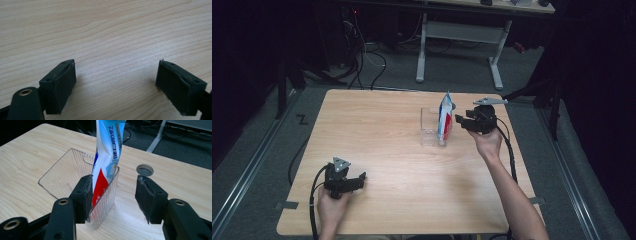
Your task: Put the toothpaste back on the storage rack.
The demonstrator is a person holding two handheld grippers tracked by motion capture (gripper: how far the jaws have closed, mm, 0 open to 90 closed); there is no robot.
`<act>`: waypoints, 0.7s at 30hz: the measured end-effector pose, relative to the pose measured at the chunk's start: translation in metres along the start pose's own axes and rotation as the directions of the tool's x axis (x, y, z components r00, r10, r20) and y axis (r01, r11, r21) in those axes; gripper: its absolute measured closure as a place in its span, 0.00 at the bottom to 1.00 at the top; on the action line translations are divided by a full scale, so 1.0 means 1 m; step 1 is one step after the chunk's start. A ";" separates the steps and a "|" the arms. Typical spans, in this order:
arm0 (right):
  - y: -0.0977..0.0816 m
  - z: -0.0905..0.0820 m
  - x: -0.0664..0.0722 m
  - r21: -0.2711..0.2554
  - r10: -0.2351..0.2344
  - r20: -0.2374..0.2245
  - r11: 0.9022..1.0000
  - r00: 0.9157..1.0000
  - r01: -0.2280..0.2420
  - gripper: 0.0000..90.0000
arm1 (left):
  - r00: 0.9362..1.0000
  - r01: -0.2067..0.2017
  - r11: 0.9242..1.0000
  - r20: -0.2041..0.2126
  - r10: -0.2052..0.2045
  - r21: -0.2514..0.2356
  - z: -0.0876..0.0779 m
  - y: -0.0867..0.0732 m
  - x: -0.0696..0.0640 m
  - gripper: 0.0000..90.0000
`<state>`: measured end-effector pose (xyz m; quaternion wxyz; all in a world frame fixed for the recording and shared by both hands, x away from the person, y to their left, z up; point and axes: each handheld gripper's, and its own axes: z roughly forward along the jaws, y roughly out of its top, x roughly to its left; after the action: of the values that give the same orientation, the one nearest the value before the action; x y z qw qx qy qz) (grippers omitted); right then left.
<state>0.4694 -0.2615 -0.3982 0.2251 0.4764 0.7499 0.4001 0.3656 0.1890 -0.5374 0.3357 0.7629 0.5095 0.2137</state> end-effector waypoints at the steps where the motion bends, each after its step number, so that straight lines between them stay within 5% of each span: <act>1: 0.000 -0.001 0.000 -0.001 0.001 -0.003 1.000 1.000 -0.001 0.53 | 1.000 0.000 1.000 0.000 0.000 0.000 0.000 0.000 0.000 0.19; 21: -0.007 -0.034 0.003 -0.044 -0.008 -0.042 0.999 0.999 0.006 0.55 | 1.000 0.000 1.000 0.000 0.000 0.000 0.000 0.000 0.000 0.19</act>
<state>0.4394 -0.2735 -0.3840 0.2211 0.4601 0.7472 0.4256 0.3656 0.1890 -0.5374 0.3356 0.7629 0.5097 0.2137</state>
